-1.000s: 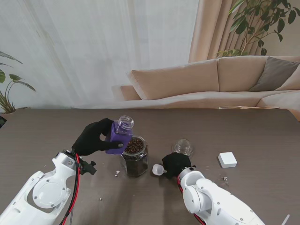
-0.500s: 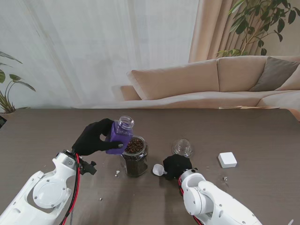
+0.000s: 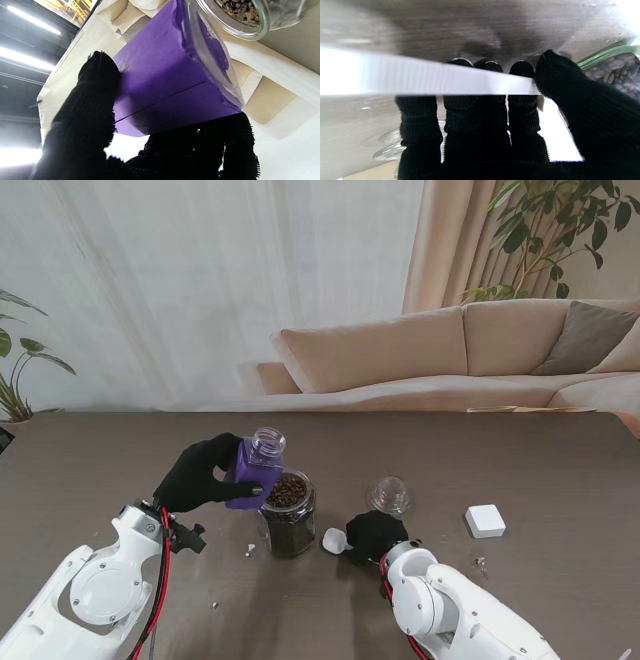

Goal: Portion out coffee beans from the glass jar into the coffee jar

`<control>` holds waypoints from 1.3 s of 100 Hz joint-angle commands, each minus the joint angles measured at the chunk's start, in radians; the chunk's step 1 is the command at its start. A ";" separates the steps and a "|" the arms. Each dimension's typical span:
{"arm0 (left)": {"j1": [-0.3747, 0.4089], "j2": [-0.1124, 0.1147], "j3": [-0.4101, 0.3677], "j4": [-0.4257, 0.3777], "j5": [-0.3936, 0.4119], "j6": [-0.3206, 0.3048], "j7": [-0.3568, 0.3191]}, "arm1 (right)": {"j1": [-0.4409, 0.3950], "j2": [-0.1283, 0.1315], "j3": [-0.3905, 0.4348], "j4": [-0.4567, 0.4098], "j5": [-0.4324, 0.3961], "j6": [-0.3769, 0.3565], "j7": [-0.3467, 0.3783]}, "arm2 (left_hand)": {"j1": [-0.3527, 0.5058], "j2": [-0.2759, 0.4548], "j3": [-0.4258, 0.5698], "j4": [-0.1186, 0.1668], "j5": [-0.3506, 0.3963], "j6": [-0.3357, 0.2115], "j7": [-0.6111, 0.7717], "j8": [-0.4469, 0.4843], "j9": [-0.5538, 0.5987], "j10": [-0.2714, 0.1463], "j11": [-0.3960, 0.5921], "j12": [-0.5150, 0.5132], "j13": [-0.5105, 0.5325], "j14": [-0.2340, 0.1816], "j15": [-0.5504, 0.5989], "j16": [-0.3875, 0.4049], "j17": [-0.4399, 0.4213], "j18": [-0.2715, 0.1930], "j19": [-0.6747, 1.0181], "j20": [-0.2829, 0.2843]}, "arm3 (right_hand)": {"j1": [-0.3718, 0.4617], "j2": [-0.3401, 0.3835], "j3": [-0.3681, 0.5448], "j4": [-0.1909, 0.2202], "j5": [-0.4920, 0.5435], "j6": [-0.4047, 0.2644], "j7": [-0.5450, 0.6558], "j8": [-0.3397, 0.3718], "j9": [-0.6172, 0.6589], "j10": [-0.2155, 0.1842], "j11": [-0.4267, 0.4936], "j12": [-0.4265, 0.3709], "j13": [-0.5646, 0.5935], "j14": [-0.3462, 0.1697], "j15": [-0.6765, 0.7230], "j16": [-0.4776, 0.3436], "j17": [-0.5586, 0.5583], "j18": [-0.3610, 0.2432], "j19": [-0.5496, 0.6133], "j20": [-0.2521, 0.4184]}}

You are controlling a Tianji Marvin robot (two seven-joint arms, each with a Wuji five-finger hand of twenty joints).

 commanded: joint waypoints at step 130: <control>0.004 -0.005 -0.001 -0.010 -0.010 0.014 -0.019 | -0.033 -0.030 0.049 0.049 0.208 -0.099 0.038 | 0.200 0.145 0.316 0.074 0.067 -0.044 0.409 0.075 0.073 -0.087 0.074 0.023 0.029 0.036 0.007 0.009 -0.017 -0.059 0.058 0.026 | -0.095 0.027 0.311 -0.033 0.157 0.144 0.031 0.255 0.180 0.159 0.001 0.099 0.033 -0.009 0.416 0.155 0.094 0.023 0.061 0.045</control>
